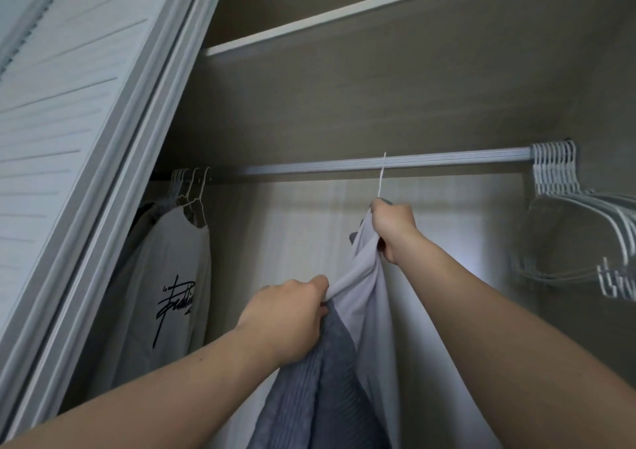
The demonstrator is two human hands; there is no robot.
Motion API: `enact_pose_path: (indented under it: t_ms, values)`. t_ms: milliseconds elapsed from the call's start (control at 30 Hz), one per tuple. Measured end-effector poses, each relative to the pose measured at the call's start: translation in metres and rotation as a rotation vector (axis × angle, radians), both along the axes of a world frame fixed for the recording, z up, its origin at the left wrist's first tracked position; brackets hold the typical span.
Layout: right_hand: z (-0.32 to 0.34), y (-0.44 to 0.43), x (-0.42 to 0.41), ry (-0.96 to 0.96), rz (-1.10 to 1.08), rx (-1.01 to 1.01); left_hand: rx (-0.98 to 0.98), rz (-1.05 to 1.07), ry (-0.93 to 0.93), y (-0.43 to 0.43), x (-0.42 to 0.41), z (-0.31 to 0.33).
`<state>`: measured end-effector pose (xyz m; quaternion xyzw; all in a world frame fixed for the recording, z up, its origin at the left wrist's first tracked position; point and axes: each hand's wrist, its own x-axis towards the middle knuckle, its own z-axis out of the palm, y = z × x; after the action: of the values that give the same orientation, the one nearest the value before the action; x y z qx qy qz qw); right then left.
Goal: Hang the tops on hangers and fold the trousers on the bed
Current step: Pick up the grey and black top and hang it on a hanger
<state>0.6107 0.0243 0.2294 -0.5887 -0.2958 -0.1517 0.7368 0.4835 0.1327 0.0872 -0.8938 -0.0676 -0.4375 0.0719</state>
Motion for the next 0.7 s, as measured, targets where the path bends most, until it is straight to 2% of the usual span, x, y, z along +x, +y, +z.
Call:
enact_pose_path:
  t_ms: [100, 167, 267, 367, 433, 567, 700]
  values:
    - [-0.009, -0.002, 0.006, 0.000, 0.030, -0.052, 0.001, -0.004, 0.043, -0.002, 0.002, -0.008]
    - [-0.012, -0.005, 0.003, -0.069, -0.025, -0.131, 0.003, 0.003, 0.062, 0.001, 0.003, -0.013]
    - [-0.015, -0.009, -0.015, -0.245, -0.206, -0.398, -0.005, 0.018, 0.090, 0.012, 0.002, -0.021]
    - [-0.023, -0.006, -0.044, -0.281, -0.300, -0.753, -0.023, 0.030, 0.106, 0.024, -0.005, -0.025]
    - [-0.030, 0.002, -0.058, -0.299, -0.321, -0.874, -0.032, 0.039, 0.110, 0.032, -0.012, -0.027]
    - [-0.038, 0.022, -0.062, -0.362, -0.331, -0.855, -0.016, 0.085, 0.117, 0.049, -0.029, -0.023]
    - [-0.043, 0.048, -0.053, -0.414, -0.244, -0.750, 0.010, 0.178, 0.141, 0.072, -0.047, -0.015]
